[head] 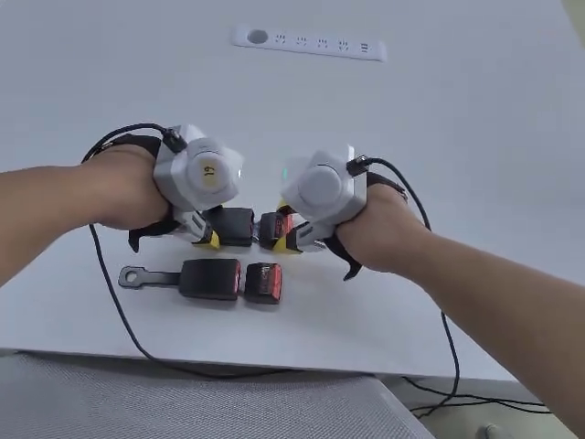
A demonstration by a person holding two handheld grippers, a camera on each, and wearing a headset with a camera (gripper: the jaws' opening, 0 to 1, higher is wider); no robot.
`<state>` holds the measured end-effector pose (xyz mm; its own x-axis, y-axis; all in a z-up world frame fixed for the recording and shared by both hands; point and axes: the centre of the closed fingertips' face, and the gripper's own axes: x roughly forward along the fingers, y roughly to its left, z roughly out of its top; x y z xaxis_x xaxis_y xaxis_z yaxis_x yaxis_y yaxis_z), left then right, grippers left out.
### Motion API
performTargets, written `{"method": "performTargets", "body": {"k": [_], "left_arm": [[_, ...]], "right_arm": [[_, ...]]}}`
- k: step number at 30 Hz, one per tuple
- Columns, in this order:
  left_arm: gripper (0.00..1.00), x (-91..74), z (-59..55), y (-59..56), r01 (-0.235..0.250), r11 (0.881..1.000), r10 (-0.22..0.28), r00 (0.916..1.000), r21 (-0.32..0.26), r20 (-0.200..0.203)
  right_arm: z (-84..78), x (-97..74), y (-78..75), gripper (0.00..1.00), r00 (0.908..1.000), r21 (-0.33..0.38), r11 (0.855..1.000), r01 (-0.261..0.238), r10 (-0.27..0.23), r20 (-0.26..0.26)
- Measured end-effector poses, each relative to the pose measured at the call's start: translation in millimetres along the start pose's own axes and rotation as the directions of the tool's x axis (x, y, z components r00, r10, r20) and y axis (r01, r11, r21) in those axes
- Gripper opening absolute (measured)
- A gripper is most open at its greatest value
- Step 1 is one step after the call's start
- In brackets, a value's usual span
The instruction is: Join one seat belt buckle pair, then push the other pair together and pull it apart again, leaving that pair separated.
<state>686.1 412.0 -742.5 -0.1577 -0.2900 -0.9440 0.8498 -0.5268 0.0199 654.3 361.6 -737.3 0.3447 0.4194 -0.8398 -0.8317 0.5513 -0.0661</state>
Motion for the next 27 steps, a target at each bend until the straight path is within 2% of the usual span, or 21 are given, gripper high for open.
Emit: {"method": "performTargets", "body": {"k": [19,24,27], "left_arm": [[0.31,-0.6,0.0,-0.6,-0.012,1.0,0.012,0.9999,-0.012,0.009],[0.31,-1.0,-1.3,-0.2,-0.006,1.0,0.007,0.9994,-0.024,0.034],[0.31,-0.6,-0.9,-0.7,-0.005,1.0,0.006,0.9996,-0.026,0.026]], "right_arm": [[-1.7,0.3,0.3,0.29,0.9997,0.011,1.0,0.017,-0.017,-0.018],[-2.0,-0.9,0.3,0.29,0.9996,0.007,1.0,0.021,-0.021,-0.02],[-5.2,-3.4,0.2,0.29,0.9995,0.008,1.0,0.02,-0.019,-0.026]]}}
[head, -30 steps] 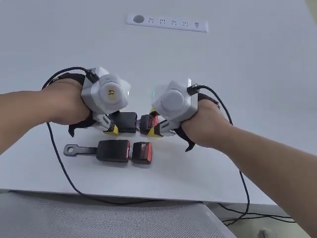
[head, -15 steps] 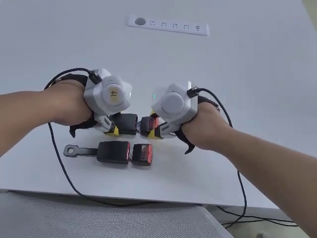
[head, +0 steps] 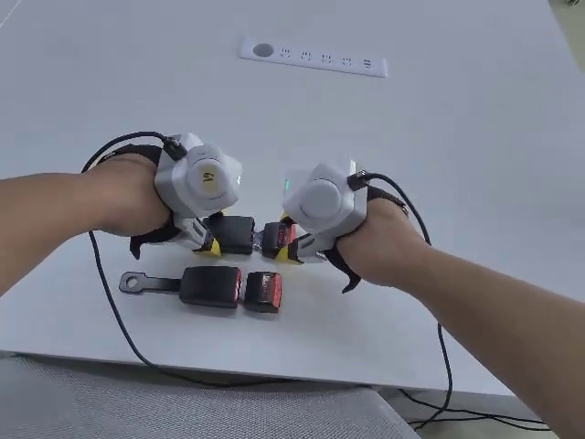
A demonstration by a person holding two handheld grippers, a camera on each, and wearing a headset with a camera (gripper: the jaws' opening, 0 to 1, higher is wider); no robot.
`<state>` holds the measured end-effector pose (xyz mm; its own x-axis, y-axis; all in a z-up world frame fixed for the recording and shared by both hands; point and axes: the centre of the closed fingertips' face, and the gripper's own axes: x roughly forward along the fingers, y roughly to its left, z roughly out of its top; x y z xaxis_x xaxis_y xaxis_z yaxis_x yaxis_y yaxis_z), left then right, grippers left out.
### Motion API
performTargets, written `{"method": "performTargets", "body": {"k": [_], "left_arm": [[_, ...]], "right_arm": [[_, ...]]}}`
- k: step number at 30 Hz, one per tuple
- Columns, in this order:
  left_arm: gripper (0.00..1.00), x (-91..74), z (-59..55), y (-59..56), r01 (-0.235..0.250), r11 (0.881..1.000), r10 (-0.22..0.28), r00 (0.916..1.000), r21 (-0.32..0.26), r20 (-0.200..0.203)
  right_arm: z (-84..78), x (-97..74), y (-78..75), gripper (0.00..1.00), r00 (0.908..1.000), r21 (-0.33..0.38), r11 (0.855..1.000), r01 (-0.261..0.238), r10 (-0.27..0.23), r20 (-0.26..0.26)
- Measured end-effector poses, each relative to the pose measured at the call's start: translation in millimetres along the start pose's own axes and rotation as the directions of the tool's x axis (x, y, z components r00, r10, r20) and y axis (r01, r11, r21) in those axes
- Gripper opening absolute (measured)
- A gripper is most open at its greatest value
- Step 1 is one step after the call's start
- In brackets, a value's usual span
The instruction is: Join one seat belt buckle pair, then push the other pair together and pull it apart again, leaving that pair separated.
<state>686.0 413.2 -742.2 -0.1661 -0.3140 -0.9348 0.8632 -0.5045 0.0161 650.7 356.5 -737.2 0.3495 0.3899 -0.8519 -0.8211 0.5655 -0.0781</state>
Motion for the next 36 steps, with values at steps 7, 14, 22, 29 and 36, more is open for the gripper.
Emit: {"method": "performTargets", "body": {"k": [7,14,22,29,36], "left_arm": [[0.32,0.9,-0.6,0.4,0.006,1.0,-0.006,0.9998,0.009,-0.02],[0.32,0.4,-0.6,-0.2,0.004,1.0,-0.004,1.0,0.002,0.004],[0.32,0.3,-0.4,0.0,0.005,1.0,-0.005,0.9999,-0.011,0.013],[0.32,0.0,-0.4,-0.5,0.007,1.0,-0.007,1.0,-0.005,0.006],[0.32,0.0,-0.3,-0.3,0.004,1.0,-0.004,1.0,-0.006,0.008]], "right_arm": [[-6.4,-2.9,-1.1,0.3,1.0,-0.002,1.0,-0.007,0.007,-0.007],[-8.7,-5.0,0.3,0.3,0.9999,-0.007,1.0,-0.006,0.006,0.016],[-28.0,-16.9,-4.5,0.31,1.0,0.017,1.0,0.002,-0.003,0.006],[-46.2,-26.7,-3.8,0.31,0.9999,0.019,1.0,0.001,-0.001,-0.013],[-66.9,-36.2,2.3,0.31,0.9993,0.018,1.0,-0.002,0.003,-0.037]]}}
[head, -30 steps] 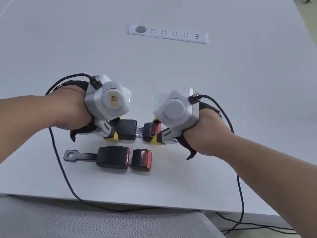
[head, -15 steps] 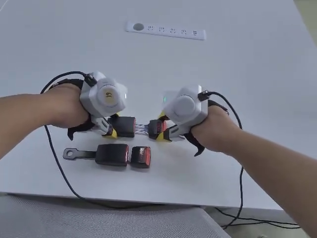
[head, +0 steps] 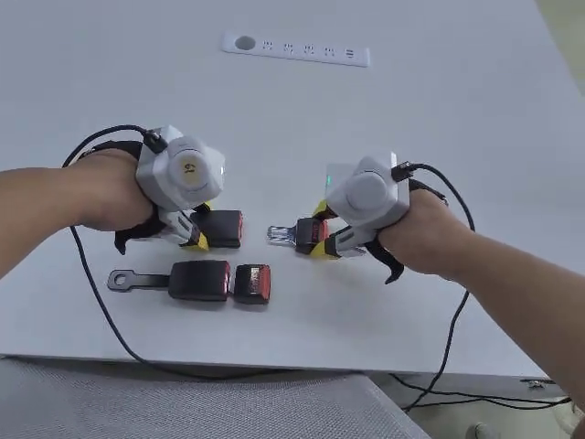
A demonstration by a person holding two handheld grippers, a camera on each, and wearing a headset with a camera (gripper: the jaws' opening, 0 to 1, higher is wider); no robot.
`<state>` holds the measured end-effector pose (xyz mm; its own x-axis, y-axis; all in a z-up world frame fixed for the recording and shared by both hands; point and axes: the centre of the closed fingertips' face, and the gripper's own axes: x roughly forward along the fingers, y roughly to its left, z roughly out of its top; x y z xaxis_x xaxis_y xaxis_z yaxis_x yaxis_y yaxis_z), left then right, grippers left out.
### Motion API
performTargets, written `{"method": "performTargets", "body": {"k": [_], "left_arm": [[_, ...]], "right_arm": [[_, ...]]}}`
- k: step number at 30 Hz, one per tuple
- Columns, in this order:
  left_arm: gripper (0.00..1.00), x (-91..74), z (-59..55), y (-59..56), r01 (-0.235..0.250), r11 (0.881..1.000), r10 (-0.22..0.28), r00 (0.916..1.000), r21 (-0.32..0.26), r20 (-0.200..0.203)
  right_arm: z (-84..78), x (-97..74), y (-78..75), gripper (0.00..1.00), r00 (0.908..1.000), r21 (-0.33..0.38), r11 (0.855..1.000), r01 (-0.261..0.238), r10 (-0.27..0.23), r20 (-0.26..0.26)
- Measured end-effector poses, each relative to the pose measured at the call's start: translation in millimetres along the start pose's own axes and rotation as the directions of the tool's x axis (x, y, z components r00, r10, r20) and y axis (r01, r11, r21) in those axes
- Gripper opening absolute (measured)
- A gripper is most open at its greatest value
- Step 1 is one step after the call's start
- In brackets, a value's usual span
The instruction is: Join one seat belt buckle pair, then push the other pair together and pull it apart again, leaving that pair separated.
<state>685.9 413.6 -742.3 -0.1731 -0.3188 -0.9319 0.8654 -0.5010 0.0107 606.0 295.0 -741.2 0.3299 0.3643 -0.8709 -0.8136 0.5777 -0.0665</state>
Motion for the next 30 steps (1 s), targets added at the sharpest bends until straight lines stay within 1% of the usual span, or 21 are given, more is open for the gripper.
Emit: {"method": "performTargets", "body": {"k": [6,10,15,19,22,30], "left_arm": [[0.32,0.2,0.1,0.0,-0.001,1.0,0.001,1.0,-0.002,-0.001],[0.33,0.1,0.0,0.0,-0.005,1.0,0.005,1.0,-0.005,0.003],[0.33,-0.4,0.0,0.3,-0.011,1.0,0.011,0.9998,-0.012,0.017],[0.33,-0.7,-0.3,1.0,-0.015,1.0,0.016,0.9994,-0.025,0.032],[0.33,-0.8,-0.3,1.4,-0.016,0.999,0.018,0.9989,-0.027,0.043],[0.33,-1.5,-0.3,2.0,-0.026,0.999,0.029,0.9969,-0.042,0.073]], "right_arm": [[-18.7,-11.1,3.9,0.31,0.9998,0.0,1.0,-0.004,0.004,-0.019],[-26.4,-15.1,4.7,0.31,0.9995,0.002,1.0,-0.003,0.003,-0.031],[-35.3,-19.5,4.4,0.32,0.9992,0.018,1.0,0.003,-0.002,-0.039],[-41.2,-22.7,5.1,0.32,0.9991,0.037,0.999,0.002,0.0,-0.041],[-42.6,-24.0,6.1,0.32,0.9991,0.044,0.999,0.004,-0.002,-0.042],[-46.2,-20.6,7.5,0.33,0.9981,0.04,0.999,0.016,-0.014,-0.059]]}}
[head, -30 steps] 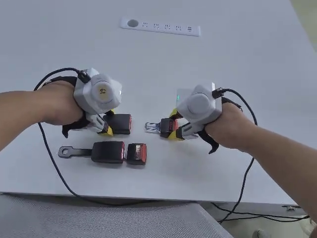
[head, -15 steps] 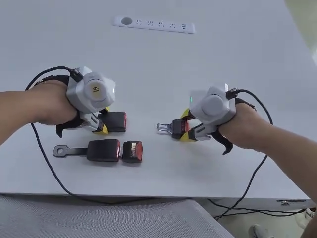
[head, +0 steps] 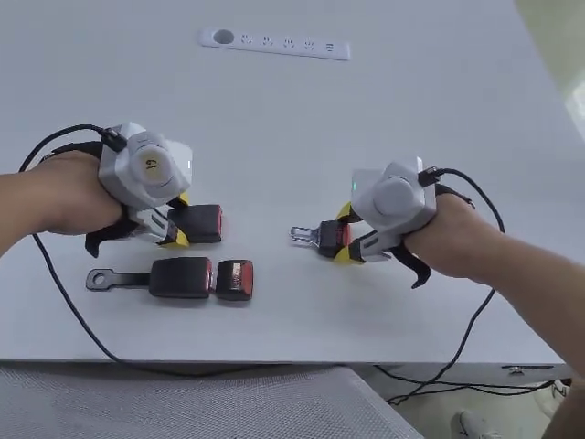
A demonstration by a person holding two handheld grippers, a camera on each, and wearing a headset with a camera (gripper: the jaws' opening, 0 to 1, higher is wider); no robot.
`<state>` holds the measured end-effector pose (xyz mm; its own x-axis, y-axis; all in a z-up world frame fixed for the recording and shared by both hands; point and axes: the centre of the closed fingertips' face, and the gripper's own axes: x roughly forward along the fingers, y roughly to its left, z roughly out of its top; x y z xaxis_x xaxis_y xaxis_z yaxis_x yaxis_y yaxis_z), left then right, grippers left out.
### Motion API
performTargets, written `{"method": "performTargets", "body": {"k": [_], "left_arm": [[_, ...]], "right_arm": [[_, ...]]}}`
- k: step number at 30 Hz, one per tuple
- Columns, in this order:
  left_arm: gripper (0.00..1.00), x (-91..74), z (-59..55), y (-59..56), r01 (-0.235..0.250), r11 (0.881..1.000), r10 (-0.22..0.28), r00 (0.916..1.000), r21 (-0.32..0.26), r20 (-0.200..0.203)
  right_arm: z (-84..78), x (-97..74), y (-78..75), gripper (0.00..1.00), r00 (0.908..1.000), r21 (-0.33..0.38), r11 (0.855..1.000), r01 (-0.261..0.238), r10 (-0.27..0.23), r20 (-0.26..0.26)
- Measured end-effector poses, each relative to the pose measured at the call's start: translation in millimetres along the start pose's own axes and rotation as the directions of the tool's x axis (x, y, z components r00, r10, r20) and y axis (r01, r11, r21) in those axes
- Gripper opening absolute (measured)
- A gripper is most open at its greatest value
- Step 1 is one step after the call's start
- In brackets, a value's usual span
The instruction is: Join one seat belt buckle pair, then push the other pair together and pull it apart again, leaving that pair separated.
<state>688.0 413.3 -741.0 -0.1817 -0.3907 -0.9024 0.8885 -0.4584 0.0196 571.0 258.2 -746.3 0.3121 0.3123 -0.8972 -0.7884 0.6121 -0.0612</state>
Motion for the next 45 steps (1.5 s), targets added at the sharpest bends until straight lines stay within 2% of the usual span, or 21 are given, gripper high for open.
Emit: {"method": "performTargets", "body": {"k": [5,11,15,17,22,24,26,28,32,34,36,37,40,41,42,43,44,45], "left_arm": [[0.34,-0.3,1.6,-1.2,-0.014,1.0,0.014,0.9999,0.027,0.0],[0.37,-0.6,1.7,3.0,-0.039,0.999,0.039,0.9992,0.016,0.002],[0.43,-3.1,0.4,3.9,-0.062,0.998,0.062,0.998,0.027,-0.008],[0.45,-7.1,1.0,3.7,-0.079,0.997,0.079,0.9969,0.029,0.001],[0.5,-25.0,3.5,3.5,-0.127,0.992,0.127,0.991,-0.01,0.042],[0.53,-36.6,2.4,1.8,-0.154,0.987,0.157,0.9857,-0.052,0.061],[0.58,-44.8,-1.3,1.4,-0.186,0.978,0.193,0.9792,-0.098,0.062],[0.61,-55.1,-3.0,-6.1,-0.197,0.974,0.206,0.975,-0.108,0.083],[0.7,-71.8,-16.0,-20.7,-0.224,0.963,0.237,0.9684,-0.149,0.078],[0.75,-80.7,-26.6,-27.0,-0.247,0.946,0.266,0.9617,-0.208,0.067],[0.77,-90.7,-33.0,-33.6,-0.265,0.928,0.295,0.952,-0.261,0.083],[0.8,-95.6,-38.3,-36.6,-0.278,0.917,0.313,0.9464,-0.285,0.081],[0.86,-102.8,-54.6,-47.0,-0.294,0.898,0.329,0.9425,-0.328,0.056],[0.89,-106.6,-66.3,-49.2,-0.322,0.872,0.354,0.9351,-0.369,0.02],[0.93,-107.8,-72.8,-51.9,-0.324,0.86,0.355,0.9349,-0.393,0.006],[0.95,-108.3,-77.0,-57.0,-0.307,0.856,0.34,0.9405,-0.415,0.005],[0.96,-110.7,-80.2,-60.6,-0.296,0.852,0.336,0.9419,-0.432,0.016],[0.97,-113.3,-82.7,-61.5,-0.3,0.845,0.343,0.9394,-0.443,0.016]], "right_arm": [[2.8,-0.7,1.8,0.33,0.9999,0.035,0.999,0.0,-0.001,0.014],[6.2,-1.5,2.0,0.35,0.9995,-0.01,0.999,0.03,-0.03,0.002],[9.8,-9.7,-1.6,0.38,0.9979,-0.007,0.998,0.063,-0.063,0.013],[10.6,-12.7,-0.1,0.38,0.9977,-0.006,0.998,0.067,-0.066,0.014],[17.1,-23.3,5.6,0.38,0.9933,0.023,0.995,0.102,-0.103,0.053],[21.0,-29.2,9.2,0.4,0.9883,0.055,0.99,0.128,-0.132,0.076],[26.6,-32.4,14.3,0.45,0.9822,0.107,0.985,0.136,-0.149,0.115],[27.5,-35.1,18.7,0.45,0.9793,0.128,0.981,0.144,-0.16,0.125],[29.9,-40.2,30.4,0.46,0.9728,0.176,0.973,0.15,-0.177,0.149],[30.9,-42.9,39.0,0.45,0.9701,0.219,0.965,0.143,-0.18,0.162],[32.6,-43.6,46.5,0.46,0.9673,0.293,0.949,0.115,-0.174,0.184],[33.4,-46.4,48.5,0.44,0.9641,0.291,0.949,0.118,-0.18,0.195],[29.8,-51.5,53.4,0.46,0.9612,0.294,0.946,0.135,-0.197,0.193],[29.5,-54.3,55.1,0.46,0.9582,0.3,0.944,0.14,-0.205,0.199],[29.0,-56.3,55.3,0.48,0.956,0.306,0.941,0.146,-0.214,0.201],[28.5,-58.3,56.0,0.5,0.9539,0.309,0.939,0.151,-0.22,0.204],[27.5,-61.2,56.6,0.52,0.9511,0.31,0.937,0.162,-0.232,0.204],[26.4,-62.9,57.1,0.54,0.9502,0.311,0.935,0.171,-0.24,0.199]]}}
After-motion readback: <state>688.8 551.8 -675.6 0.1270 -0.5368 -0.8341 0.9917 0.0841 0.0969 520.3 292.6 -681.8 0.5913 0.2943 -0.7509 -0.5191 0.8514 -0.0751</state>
